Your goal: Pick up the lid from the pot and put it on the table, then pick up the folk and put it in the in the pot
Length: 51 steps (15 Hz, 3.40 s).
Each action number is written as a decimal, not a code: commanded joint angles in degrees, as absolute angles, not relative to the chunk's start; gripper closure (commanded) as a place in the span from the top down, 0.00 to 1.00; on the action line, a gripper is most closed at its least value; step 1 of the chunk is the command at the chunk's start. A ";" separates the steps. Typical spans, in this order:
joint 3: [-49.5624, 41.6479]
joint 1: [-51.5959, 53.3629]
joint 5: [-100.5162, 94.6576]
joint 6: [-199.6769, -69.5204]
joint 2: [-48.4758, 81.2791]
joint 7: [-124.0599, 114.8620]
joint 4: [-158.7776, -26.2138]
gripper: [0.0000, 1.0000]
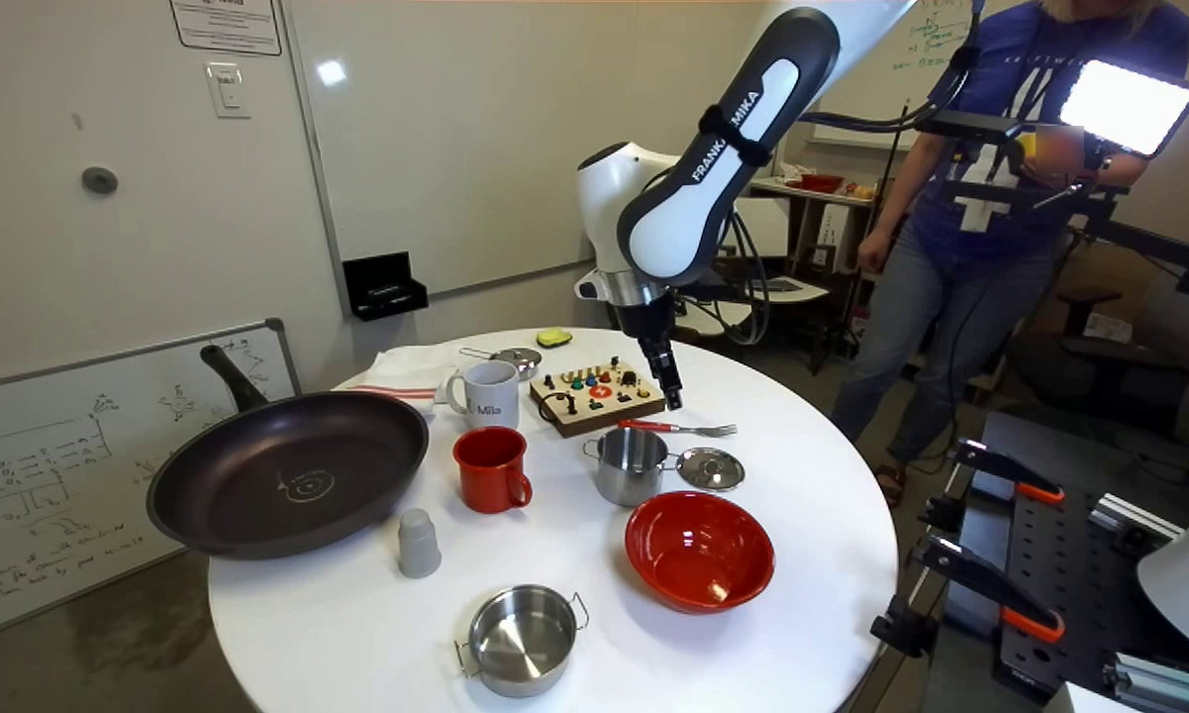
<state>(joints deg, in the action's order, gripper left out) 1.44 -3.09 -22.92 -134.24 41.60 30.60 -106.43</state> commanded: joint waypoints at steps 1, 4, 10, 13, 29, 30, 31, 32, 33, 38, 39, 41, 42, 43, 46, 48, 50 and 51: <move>1.98 -4.39 -21.18 -136.49 39.02 30.14 -109.94 1.00; 1.33 -3.81 -22.12 -135.14 41.67 30.59 -107.02 1.00; 0.81 -3.98 -22.08 -141.45 40.84 27.67 -109.72 1.00; 0.15 -4.53 -21.89 -145.96 40.29 25.95 -112.00 1.00; 13.39 -24.78 -6.80 -158.07 40.19 44.32 -120.39 1.00; 12.90 -24.18 -7.02 -157.61 40.56 44.92 -120.09 1.00; 12.50 -23.51 -7.44 -157.78 41.05 45.57 -119.83 1.00; 11.70 -22.35 -8.00 -157.71 41.60 45.62 -119.32 1.00; 11.03 -21.34 -8.31 -158.00 41.91 45.29 -119.04 1.00; 8.84 -17.21 -9.35 -158.41 43.96 43.86 -116.63 1.00; 7.62 -15.94 -9.63 -158.75 44.44 42.77 -115.83 1.00; 5.55 -14.40 -9.94 -159.64 45.14 41.44 -114.44 1.00; 4.78 -13.92 -10.01 -159.99 45.57 40.89 -113.72 1.00; 4.29 -13.73 -9.97 -160.08 45.95 40.49 -113.07 1.00; 3.17 -13.26 -10.02 -159.88 47.47 39.48 -110.96 1.00; 3.12 -13.38 -9.89 -159.48 48.63 39.37 -109.64 1.00; 3.18 -13.45 -9.78 -159.10 49.84 38.99 -108.32 1.00; 3.18 -13.42 -9.80 -159.00 50.29 38.68 -107.79 1.00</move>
